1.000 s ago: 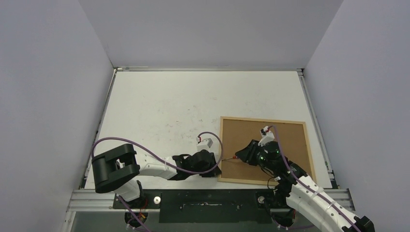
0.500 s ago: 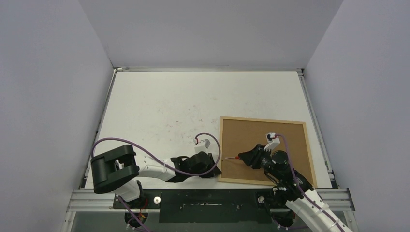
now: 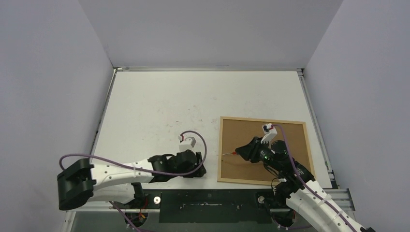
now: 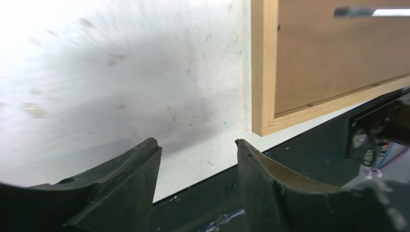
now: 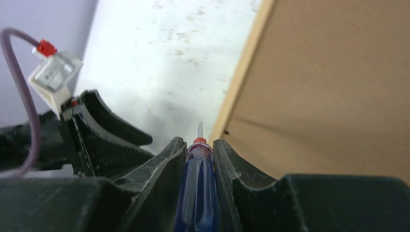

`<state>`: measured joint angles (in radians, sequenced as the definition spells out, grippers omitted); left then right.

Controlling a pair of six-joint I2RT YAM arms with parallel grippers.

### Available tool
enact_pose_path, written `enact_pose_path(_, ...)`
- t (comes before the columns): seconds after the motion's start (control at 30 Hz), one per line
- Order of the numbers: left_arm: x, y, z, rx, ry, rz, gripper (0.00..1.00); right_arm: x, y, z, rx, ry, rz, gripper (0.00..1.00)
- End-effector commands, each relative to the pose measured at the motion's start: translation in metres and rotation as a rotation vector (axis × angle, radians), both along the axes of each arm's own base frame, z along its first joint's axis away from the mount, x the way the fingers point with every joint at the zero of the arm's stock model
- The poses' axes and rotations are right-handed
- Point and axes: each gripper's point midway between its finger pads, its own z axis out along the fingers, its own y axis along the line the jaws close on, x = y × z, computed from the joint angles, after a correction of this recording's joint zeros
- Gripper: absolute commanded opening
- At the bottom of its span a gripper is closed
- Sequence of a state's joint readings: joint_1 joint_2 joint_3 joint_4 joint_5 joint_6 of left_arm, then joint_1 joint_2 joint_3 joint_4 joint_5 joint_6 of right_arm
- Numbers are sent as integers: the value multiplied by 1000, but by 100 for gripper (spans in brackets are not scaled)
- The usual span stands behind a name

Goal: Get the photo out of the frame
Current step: Adjust the screwdriver.

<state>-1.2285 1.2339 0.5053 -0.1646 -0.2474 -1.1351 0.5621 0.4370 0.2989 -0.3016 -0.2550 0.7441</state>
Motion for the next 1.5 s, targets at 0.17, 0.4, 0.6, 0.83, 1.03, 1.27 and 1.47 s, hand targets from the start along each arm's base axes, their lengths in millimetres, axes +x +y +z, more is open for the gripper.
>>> enact_pose_path(0.17,56,36,162,-297,-349,-225,68,-11,64,131,294,-233,378,0)
enact_pose_path(0.4,52,-2,186,-455,-292,-542,75,-21,80,161,321,-252,535,0)
enact_pose_path(0.6,41,-15,201,-560,-318,-680,76,-24,84,167,343,-229,572,0)
enact_pose_path(0.83,27,-17,210,-621,-336,-772,75,-22,89,168,374,-210,582,1)
enact_pose_path(1.03,18,-20,214,-677,-312,-821,66,-18,91,169,398,-211,573,1)
enact_pose_path(1.27,7,-25,202,-661,-234,-878,34,-15,96,174,451,-209,575,1)
enact_pose_path(1.47,12,-23,204,-646,-273,-854,0,-20,95,167,424,-189,605,4)
